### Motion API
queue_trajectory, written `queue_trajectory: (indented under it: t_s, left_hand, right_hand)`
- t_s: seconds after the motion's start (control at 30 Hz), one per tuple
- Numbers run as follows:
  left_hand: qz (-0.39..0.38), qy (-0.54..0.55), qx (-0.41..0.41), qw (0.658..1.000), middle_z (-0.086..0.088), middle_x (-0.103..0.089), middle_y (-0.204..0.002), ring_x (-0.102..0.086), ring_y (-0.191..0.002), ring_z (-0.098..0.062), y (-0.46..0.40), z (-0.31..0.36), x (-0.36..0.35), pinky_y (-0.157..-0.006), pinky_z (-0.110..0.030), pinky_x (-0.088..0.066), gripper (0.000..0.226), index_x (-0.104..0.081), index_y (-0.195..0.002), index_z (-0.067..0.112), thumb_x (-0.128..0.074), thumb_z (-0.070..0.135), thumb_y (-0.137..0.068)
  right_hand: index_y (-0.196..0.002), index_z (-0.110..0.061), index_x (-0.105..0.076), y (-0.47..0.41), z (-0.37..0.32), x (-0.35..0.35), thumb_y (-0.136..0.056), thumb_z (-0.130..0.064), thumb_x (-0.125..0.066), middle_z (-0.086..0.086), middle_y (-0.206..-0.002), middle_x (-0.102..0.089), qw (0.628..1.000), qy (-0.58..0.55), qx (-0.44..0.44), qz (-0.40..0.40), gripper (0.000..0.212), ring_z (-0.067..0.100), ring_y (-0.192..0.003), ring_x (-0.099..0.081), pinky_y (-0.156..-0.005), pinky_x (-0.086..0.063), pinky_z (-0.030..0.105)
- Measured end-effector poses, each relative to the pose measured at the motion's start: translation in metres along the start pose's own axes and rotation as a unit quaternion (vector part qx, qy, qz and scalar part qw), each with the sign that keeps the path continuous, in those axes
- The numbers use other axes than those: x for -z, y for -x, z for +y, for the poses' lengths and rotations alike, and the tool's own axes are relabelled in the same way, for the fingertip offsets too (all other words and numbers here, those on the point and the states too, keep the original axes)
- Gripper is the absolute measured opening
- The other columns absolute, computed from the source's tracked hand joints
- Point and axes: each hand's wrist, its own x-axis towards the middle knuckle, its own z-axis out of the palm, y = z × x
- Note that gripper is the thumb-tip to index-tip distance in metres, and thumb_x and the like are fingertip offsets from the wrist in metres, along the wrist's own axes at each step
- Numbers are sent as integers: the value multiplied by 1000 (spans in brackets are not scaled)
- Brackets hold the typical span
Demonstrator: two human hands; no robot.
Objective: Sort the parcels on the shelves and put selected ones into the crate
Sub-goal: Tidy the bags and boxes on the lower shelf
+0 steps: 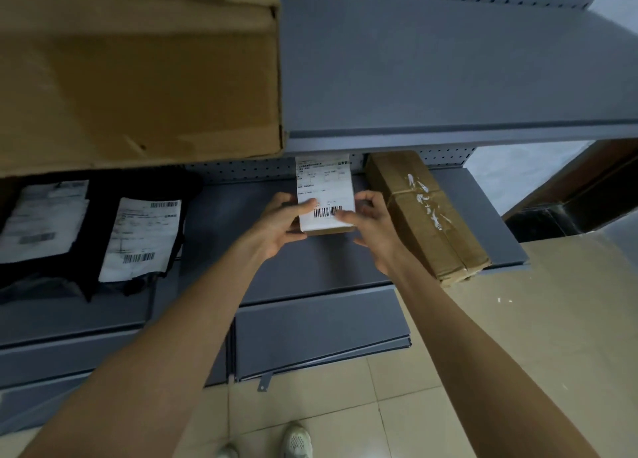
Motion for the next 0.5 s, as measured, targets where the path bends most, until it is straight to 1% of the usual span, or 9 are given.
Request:
queue_trajectory:
  t_s: [0.03, 0.07, 0.1, 0.13, 0.2, 0.3, 0.37, 0.43, 0.5]
  left_hand:
    - [-1, -4, -3, 1000, -7, -68, -112, -66, -103, -24, 3, 0, 5, -94, -47, -52, 48, -47, -123, 13, -72, 26, -85]
    - [-2, -6, -6, 1000, -6, -69, -110, -66, -102, -24, 5, 1, 8, -95, -47, -51, 45, -48, -122, 14, -71, 26, -85]
    - [-4, -7, -10, 1000, -5, -69, -109, -66, -102, -23, 7, 2, 11, -96, -46, -51, 43, -48, -121, 15, -71, 25, -86]
    - [-5, -8, -15, 1000, -4, -68, -108, -66, -102, -22, 10, 3, 13, -96, -46, -50, 41, -49, -120, 16, -70, 25, -86]
    - [-9, -13, -26, 1000, -3, -67, -112, -65, -104, -21, 15, 5, 16, -97, -44, -49, 39, -49, -119, 19, -70, 25, -86]
    - [-23, 1, -36, 999, -2, -65, -120, -63, -107, -20, 21, 7, 17, -99, -43, -48, 34, -51, -116, 23, -69, 23, -87]
    - [-34, 21, -31, 999, -3, -66, -118, -62, -109, -21, 23, 6, 16, -100, -45, -47, 35, -51, -122, 21, -65, 22, -90]
    - [-44, 38, -26, 998, -3, -66, -119, -62, -112, -22, 24, 4, 14, -101, -46, -47, 35, -50, -127, 19, -60, 19, -94]
    - [-49, 54, -22, 997, -5, -64, -124, -61, -113, -23, 25, 3, 10, -102, -47, -46, 34, -49, -129, 17, -56, 16, -96]
  right_hand:
    - [-110, -24, -46, 2, 0, -3, -81, -11, -75, 3, -119, -64, 1000, -5, -3, -8, 43, 21, -109, -61, -85, -52, 37]
    - [-112, -26, -47, 2, 0, -6, -80, -11, -75, 4, -118, -65, 1000, -11, -5, -15, 45, 24, -110, -62, -93, -51, 44]
    - [-115, -28, -47, 3, 0, -9, -80, -11, -75, 4, -116, -66, 1000, -18, -6, -24, 48, 25, -110, -63, -98, -49, 46]
    - [-121, -29, -46, 5, 0, -11, -81, -10, -74, 3, -114, -67, 999, -26, -7, -32, 53, 25, -109, -63, -99, -48, 45]
    - [-130, -29, -42, 10, -1, -13, -83, -8, -72, 2, -112, -68, 998, -42, 0, -51, 60, 23, -107, -64, -96, -49, 40]
    - [-130, -28, -42, 16, -2, -13, -82, -4, -72, 2, -117, -66, 997, -63, 19, -42, 61, 21, -108, -63, -91, -51, 36]
    - [-130, -26, -44, 20, -2, -12, -78, -5, -77, -1, -123, -62, 997, -50, 45, -27, 66, 13, -110, -61, -86, -52, 29]
    - [-133, -24, -44, 24, -3, -13, -73, -7, -82, -5, -122, -59, 997, -37, 63, -13, 72, 3, -106, -58, -84, -51, 25]
    - [-134, -22, -43, 26, -2, -13, -71, -8, -84, -7, -120, -56, 997, -24, 74, 5, 76, 1, -103, -56, -84, -51, 22]
